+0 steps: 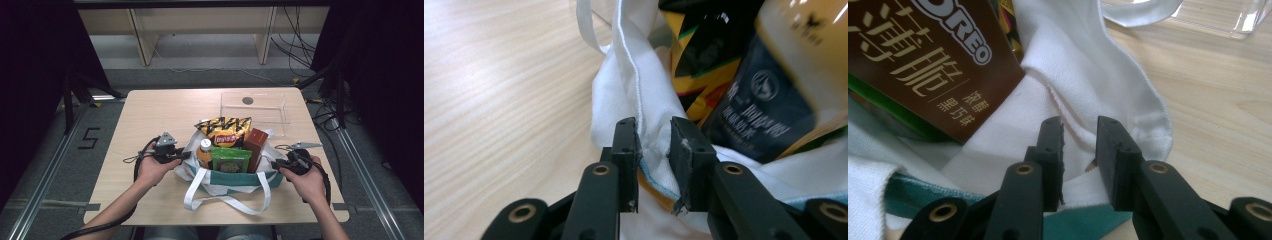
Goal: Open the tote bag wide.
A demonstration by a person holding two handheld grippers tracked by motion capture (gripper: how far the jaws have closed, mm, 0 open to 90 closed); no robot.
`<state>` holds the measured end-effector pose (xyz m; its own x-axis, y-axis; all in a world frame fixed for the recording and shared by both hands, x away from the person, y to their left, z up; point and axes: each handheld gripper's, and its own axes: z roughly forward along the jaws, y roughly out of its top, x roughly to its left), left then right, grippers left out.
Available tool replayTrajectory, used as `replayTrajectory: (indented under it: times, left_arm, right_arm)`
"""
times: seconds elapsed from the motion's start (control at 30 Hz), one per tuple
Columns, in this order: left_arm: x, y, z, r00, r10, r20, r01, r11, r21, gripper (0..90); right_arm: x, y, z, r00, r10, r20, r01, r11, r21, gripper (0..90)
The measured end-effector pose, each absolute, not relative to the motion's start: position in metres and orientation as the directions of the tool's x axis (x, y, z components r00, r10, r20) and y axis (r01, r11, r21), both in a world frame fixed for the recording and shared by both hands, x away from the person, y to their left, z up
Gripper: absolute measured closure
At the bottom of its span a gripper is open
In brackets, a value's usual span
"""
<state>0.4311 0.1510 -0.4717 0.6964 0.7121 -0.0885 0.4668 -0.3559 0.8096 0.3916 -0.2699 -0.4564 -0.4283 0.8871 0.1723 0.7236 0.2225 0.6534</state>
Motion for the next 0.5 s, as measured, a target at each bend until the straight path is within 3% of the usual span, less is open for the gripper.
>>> replayTrajectory:
  times: [0.1, 0.2, 0.33, 0.47, 0.5]
  left_arm:
    - [0.432, 0.151, -0.481, 0.701, 0.708, -0.088, 0.467, -0.363, 0.806, 74.2]
    - [0.433, 0.151, -0.484, 0.696, 0.711, -0.106, 0.478, -0.348, 0.806, 74.4]
    - [0.432, 0.152, -0.482, 0.703, 0.705, -0.092, 0.467, -0.361, 0.807, 73.5]
    - [0.429, 0.153, -0.475, 0.677, 0.728, -0.108, 0.465, -0.309, 0.83, 61.3]
    - [0.427, 0.158, -0.467, 0.69, 0.72, -0.073, 0.435, -0.332, 0.837, 58.0]
  right_arm:
    - [0.395, -0.269, -0.464, -0.438, 0.88, 0.183, 0.691, 0.2, 0.694, 73.4]
    - [0.394, -0.271, -0.462, -0.444, 0.883, 0.151, 0.704, 0.24, 0.668, 73.4]
    - [0.394, -0.273, -0.463, -0.434, 0.879, 0.196, 0.72, 0.207, 0.662, 71.4]
    - [0.394, -0.277, -0.447, -0.437, 0.878, 0.196, 0.664, 0.168, 0.729, 63.6]
    - [0.394, -0.279, -0.439, -0.444, 0.873, 0.2, 0.638, 0.152, 0.755, 62.2]
